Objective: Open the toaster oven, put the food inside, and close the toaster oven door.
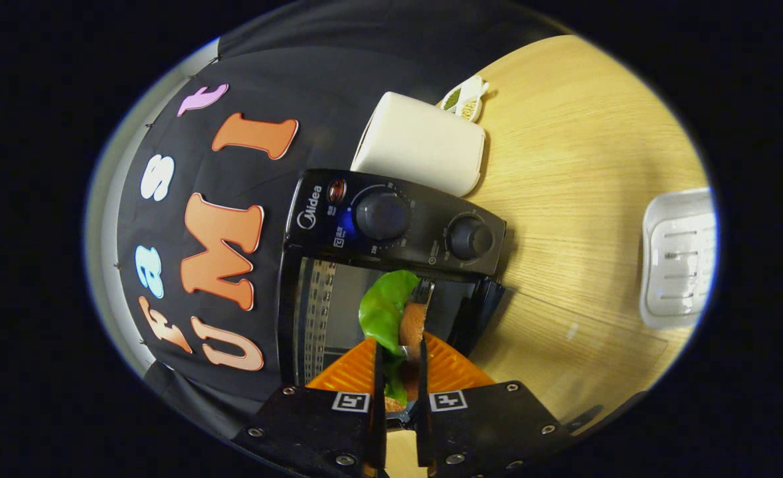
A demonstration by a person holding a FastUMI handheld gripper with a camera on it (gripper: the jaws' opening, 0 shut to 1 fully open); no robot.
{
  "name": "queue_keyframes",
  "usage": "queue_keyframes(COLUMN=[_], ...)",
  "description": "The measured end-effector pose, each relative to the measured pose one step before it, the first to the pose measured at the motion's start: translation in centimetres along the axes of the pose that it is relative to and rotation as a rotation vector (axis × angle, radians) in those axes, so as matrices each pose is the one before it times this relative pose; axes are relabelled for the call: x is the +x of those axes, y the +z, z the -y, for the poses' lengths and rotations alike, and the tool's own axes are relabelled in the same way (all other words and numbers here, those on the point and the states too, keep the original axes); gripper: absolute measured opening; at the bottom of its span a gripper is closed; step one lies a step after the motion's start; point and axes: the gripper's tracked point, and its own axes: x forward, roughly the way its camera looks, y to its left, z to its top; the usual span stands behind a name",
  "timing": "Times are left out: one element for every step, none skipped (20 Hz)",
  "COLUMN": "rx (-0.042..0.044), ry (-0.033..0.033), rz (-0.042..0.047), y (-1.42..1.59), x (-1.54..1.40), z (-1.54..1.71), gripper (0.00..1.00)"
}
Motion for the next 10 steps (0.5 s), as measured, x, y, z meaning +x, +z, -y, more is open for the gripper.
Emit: queue_keyframes(rx=[0.00499, 0.00703, 0.0039, 0.0031, -0.00454, -0.00117, 0.00179, 0.00515, -0.00419, -0.01358], ry=[-0.01018, 0.00318, -0.00996, -0.00623, -0.00095, -0.01183, -0.00909, -0.0074, -0.00233, -0.00807], rz=[0.01477, 0.0214, 0.00353, -0.00685, -0.01487, -0.00732, -0.00894, -0.00274, -0.01088, -0.01592], y=[-0.254, -0.038, -0.377, -0.74, -0.671, -0.743, -0.421, -0.297, -0.447, -0.88], x=[0.294, 0.211, 0.258, 0.392, 0.283, 0.362, 0.211, 0.139, 0.431, -0.139], z=[0.048, -0.214, -0.007, -0.262, -0.349, -0.122, -0.142, -0.003, -0.074, 0.066], gripper=[0.2, 0.24, 0.26, 0.27, 0.29, 0.32, 0.34, 0.39, 0.42, 0.5])
